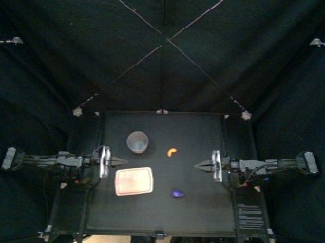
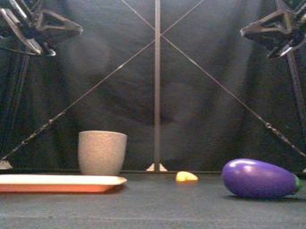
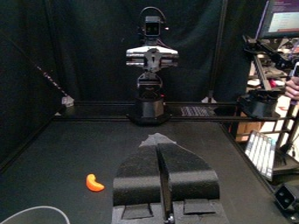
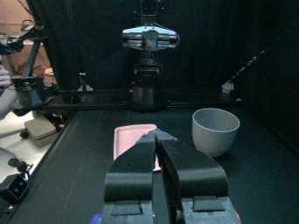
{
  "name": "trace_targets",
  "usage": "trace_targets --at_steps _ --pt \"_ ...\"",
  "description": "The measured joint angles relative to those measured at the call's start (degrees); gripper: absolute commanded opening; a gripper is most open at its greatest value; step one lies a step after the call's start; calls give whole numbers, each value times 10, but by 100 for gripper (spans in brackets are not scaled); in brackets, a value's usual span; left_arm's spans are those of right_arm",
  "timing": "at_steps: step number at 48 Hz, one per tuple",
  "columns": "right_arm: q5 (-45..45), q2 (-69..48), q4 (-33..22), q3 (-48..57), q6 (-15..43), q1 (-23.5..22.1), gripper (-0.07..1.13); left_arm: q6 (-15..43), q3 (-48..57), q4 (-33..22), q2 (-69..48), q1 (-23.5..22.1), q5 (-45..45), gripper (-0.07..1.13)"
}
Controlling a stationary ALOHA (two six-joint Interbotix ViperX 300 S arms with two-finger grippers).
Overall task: Pick the eggplant then place it in the grey bowl
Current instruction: Pick the eggplant
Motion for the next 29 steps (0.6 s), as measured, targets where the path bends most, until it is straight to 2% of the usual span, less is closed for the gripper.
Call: trace_targets --at_steps 3,11,17,22,29 --pt "4 1 2 0 0 -1 -2 0 0 4 1 1 0 -6" --pt "47 33 40 -4 41 7 6 1 1 11 1 1 0 -1" --pt "96 96 67 -11 83 54 13 1 1 13 2 1 0 -1" --pt "105 156 72 -20 104 98 23 1 2 15 1 1 0 -1" --pt "99 227 79 -40 120 124 45 1 3 16 1 1 1 -1"
